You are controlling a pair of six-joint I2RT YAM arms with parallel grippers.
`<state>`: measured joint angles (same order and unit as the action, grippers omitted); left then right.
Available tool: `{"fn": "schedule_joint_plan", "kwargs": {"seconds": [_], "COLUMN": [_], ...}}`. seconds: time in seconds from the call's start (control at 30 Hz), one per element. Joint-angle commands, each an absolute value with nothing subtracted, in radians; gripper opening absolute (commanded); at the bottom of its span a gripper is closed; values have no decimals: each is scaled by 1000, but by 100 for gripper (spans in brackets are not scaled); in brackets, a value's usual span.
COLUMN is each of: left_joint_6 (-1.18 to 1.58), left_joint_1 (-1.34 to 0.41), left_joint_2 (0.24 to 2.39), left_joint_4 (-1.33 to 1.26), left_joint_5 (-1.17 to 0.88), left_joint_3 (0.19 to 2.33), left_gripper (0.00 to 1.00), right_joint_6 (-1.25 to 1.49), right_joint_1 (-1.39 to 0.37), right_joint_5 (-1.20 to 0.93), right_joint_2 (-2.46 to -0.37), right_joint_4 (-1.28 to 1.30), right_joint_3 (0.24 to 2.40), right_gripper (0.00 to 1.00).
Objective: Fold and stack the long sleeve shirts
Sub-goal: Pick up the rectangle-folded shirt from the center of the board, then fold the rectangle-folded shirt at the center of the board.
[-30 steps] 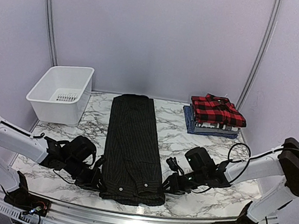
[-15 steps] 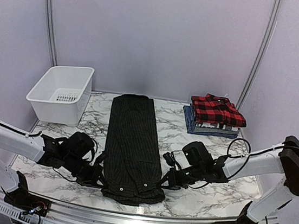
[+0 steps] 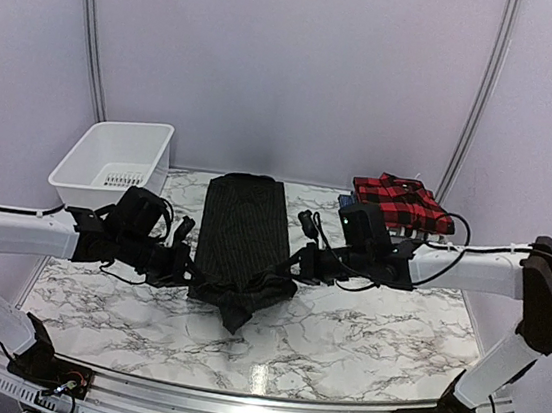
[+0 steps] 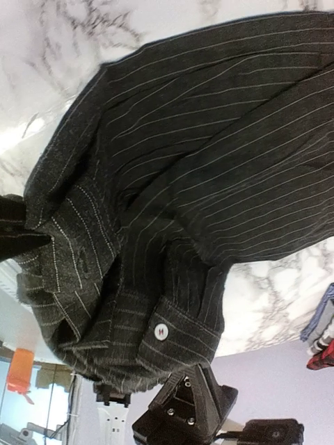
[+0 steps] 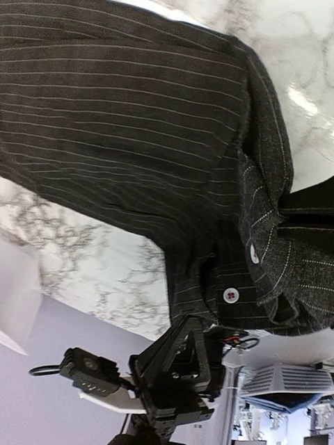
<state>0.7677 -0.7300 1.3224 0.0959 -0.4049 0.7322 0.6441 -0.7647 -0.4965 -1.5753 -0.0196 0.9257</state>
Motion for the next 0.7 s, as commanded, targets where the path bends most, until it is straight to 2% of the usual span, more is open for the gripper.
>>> {"fn": "schedule_joint_plan", "kwargs": {"seconds": [0.0, 0.2, 0.4, 0.53, 0.67], "left_joint_6": [671, 673, 712, 727, 762], "left_joint_1": [-631, -528, -508, -509, -529], "left_joint_2": [1448, 1716, 1960, 2019, 1982], "left_joint_4": [80, -61, -133, -145, -189], "left_joint_5": [-376, -275, -211, -195, -198], "left_joint_3": [852, 1039, 1170, 1176, 1081], "left_gripper": [0, 0, 0, 0, 0], "right_joint_6": [592, 582, 604, 605, 606], "right_joint_1": [-706, -637, -605, -601, -602], "right_joint_5": [-447, -406, -370, -382, -395], "right_joint_2": [-1703, -1967, -2171, -2214, -2192], "right_joint_4": [-111, -186, -169, -163, -167], "right_joint_3": [1059, 1277, 1405, 1410, 1344], "right_gripper": [0, 0, 0, 0, 0]}}
